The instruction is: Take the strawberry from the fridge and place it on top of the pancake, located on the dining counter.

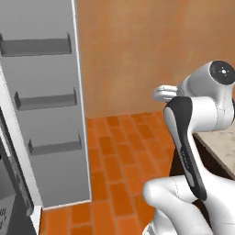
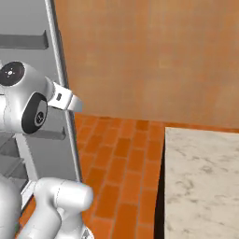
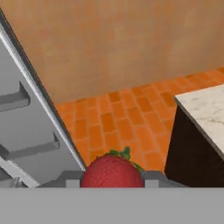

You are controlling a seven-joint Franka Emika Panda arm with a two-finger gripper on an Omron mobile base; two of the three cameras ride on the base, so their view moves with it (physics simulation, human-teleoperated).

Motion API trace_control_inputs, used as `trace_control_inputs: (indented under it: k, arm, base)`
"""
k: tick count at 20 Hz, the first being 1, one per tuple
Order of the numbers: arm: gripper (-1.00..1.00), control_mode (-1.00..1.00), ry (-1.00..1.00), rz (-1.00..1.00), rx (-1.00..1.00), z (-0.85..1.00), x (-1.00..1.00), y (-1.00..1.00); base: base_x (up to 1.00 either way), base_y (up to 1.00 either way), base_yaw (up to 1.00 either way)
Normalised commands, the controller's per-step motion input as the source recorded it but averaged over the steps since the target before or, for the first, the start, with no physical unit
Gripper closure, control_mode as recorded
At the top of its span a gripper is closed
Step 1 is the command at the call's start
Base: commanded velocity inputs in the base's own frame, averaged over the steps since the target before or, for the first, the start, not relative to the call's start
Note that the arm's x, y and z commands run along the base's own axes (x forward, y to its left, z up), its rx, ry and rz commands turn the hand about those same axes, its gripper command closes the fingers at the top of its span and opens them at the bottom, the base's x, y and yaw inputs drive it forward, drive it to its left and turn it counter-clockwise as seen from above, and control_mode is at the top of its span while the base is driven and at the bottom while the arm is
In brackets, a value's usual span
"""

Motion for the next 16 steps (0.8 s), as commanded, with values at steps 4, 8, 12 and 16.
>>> trace_control_inputs:
  k: [4,8,12,16]
  arm:
    - [1.00,1.00,0.00,0.00,0.00,0.00,0.00,0.00]
    - [1.00,1.00,0.00,0.00,0.00,0.00,0.00,0.00]
    - [1.00,1.00,0.00,0.00,0.00,0.00,0.00,0.00]
    - [1.00,1.00,0.00,0.00,0.00,0.00,0.00,0.00]
  base:
    - [0.56,0.04,-0.89]
    - [0.91,0.22,-0.75]
    - [1.00,0.44,-0.32]
    - [1.00,-0.08,-0.02]
